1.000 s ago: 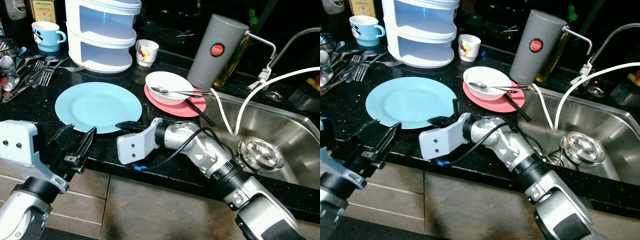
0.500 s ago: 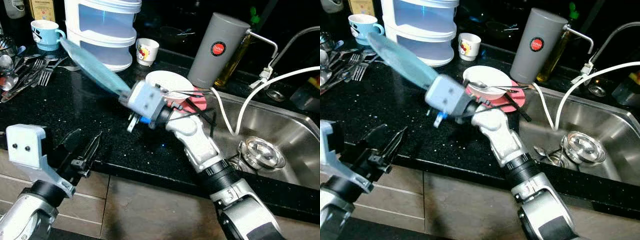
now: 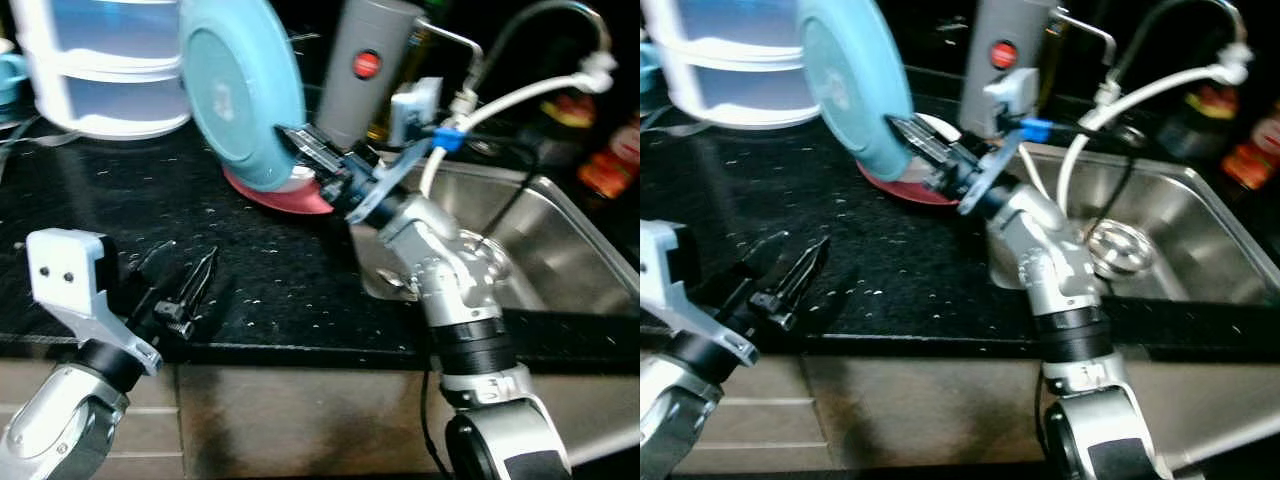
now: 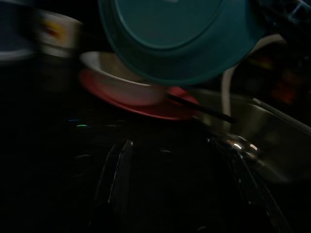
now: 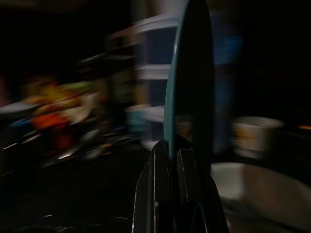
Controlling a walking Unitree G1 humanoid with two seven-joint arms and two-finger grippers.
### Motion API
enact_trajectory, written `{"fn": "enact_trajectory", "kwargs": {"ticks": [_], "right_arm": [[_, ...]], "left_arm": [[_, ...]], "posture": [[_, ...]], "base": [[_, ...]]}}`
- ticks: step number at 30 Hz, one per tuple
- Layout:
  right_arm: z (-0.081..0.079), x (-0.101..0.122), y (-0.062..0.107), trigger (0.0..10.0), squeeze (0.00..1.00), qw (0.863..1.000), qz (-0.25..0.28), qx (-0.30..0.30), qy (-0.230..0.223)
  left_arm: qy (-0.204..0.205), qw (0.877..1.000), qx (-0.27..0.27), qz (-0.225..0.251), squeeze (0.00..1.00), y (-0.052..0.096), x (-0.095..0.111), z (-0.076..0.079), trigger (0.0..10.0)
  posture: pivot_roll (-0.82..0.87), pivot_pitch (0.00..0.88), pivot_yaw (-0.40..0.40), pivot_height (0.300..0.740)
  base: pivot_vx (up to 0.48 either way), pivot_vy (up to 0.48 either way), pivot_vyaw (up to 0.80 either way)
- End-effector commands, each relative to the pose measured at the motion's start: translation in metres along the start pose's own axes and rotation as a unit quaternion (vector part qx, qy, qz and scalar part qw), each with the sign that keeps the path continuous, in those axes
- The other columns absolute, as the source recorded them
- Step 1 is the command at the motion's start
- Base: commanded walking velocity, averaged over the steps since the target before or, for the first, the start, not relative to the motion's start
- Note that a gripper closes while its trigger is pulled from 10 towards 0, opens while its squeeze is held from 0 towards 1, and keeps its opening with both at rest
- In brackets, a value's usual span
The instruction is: Kitchen organization
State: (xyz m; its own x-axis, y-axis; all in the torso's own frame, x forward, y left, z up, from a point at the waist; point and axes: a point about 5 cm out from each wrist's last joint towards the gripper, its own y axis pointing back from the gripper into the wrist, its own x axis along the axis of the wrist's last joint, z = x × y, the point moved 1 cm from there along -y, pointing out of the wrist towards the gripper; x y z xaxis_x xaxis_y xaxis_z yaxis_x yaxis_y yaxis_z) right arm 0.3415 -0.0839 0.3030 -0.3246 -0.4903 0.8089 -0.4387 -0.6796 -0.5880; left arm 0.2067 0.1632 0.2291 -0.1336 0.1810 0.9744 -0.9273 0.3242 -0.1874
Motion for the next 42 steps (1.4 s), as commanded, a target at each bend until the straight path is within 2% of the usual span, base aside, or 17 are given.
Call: {"fn": "enact_trajectory", "kwargs": {"ticks": [1,7,8,9,10,14,16,20,25,26,28,31,33,37,39,40,42], "right_arm": [[0.012,0.010,0.006,0.0,0.00,1.000,0.011,-0.029,0.002],[0.026,0.015,0.017,0.0,0.00,0.997,-0.006,-0.071,0.039],[0.029,0.016,0.019,8.4,0.00,0.995,-0.007,-0.085,0.043],[0.029,0.016,0.019,8.4,0.00,0.995,-0.007,-0.085,0.043],[0.033,0.016,0.020,10.0,0.00,0.993,-0.006,-0.104,0.052],[0.044,0.021,0.022,10.0,0.00,0.988,0.012,-0.147,0.052],[0.051,0.027,0.023,10.0,0.00,0.985,0.040,-0.165,0.018],[0.050,0.038,0.023,10.0,0.00,0.984,0.087,-0.150,-0.040],[0.052,0.048,0.023,10.0,0.00,0.980,0.116,-0.152,-0.057],[0.055,0.048,0.023,10.0,0.00,0.980,0.110,-0.160,-0.043],[0.065,0.042,0.027,10.0,0.00,0.978,0.052,-0.199,0.041],[0.069,0.040,0.030,10.0,0.00,0.975,0.033,-0.210,0.060],[0.078,0.039,0.039,10.0,0.00,0.968,-0.008,-0.229,0.104],[0.084,0.035,0.047,10.0,0.00,0.960,-0.067,-0.232,0.139],[0.089,0.030,0.053,10.0,0.00,0.949,-0.114,-0.237,0.176],[0.095,0.021,0.061,10.0,0.00,0.929,-0.173,-0.245,0.216],[0.102,0.008,0.072,10.0,0.00,0.900,-0.240,-0.261,0.252]], "left_arm": [[0.004,1.000,-0.013,-0.012,0.00,-0.003,-0.005,0.002,10.0],[0.006,1.000,-0.026,-0.011,0.00,-0.007,-0.004,0.004,10.0],[0.005,0.999,-0.031,-0.012,0.00,-0.008,-0.005,0.005,10.0],[0.005,0.999,-0.031,-0.012,0.00,-0.008,-0.005,0.005,10.0],[0.005,0.999,-0.033,-0.013,0.00,-0.009,-0.005,0.005,10.0],[0.005,0.999,-0.037,-0.013,0.00,-0.010,-0.005,0.006,10.0],[0.005,0.999,-0.036,-0.013,0.00,-0.009,-0.005,0.006,10.0],[0.006,0.999,-0.035,-0.013,0.00,-0.009,-0.006,0.006,10.0],[0.007,0.999,-0.035,-0.013,0.00,-0.010,-0.006,0.007,10.0],[0.008,0.999,-0.036,-0.013,0.00,-0.010,-0.006,0.007,10.0],[0.008,0.999,-0.038,-0.013,0.00,-0.010,-0.006,0.007,10.0],[0.008,0.999,-0.039,-0.013,0.00,-0.010,-0.006,0.007,10.0],[0.008,0.999,-0.039,-0.014,0.00,-0.010,-0.006,0.007,10.0],[0.007,0.999,-0.041,-0.015,0.00,-0.010,-0.006,0.007,10.0],[0.007,0.999,-0.041,-0.016,0.00,-0.011,-0.007,0.007,10.0],[0.008,0.999,-0.042,-0.017,0.00,-0.011,-0.007,0.007,10.0],[0.008,0.999,-0.044,-0.017,0.00,-0.011,-0.007,0.007,10.0]], "posture": [[0.22,0.000,-0.144,0.740],[0.21,0.000,-0.127,0.740],[0.21,0.000,-0.127,0.740],[0.21,0.000,-0.127,0.740],[0.21,0.000,-0.127,0.740],[0.22,0.000,-0.129,0.740],[0.22,0.000,-0.133,0.740],[0.22,0.000,-0.135,0.740],[0.22,0.000,-0.135,0.740],[0.22,0.000,-0.131,0.740],[0.22,0.000,-0.129,0.740],[0.22,0.000,-0.128,0.740],[0.21,0.000,-0.124,0.740],[0.21,0.000,-0.120,0.740],[0.21,0.000,-0.120,0.740],[0.21,0.000,-0.117,0.740],[0.20,0.000,-0.113,0.740]], "base": [[0.000,0.000,-0.80],[0.000,0.000,-0.62],[0.000,0.000,0.00],[0.000,0.000,0.00],[0.000,0.000,0.00],[0.000,0.000,0.00],[0.000,0.000,0.00],[0.000,0.000,0.00],[0.000,0.000,0.00],[0.000,0.000,0.00],[0.000,0.000,0.00],[0.000,0.000,0.00],[0.000,0.000,0.00],[0.000,0.000,0.00],[0.000,0.000,0.00],[0.000,0.000,0.00],[0.000,0.000,0.00]]}}
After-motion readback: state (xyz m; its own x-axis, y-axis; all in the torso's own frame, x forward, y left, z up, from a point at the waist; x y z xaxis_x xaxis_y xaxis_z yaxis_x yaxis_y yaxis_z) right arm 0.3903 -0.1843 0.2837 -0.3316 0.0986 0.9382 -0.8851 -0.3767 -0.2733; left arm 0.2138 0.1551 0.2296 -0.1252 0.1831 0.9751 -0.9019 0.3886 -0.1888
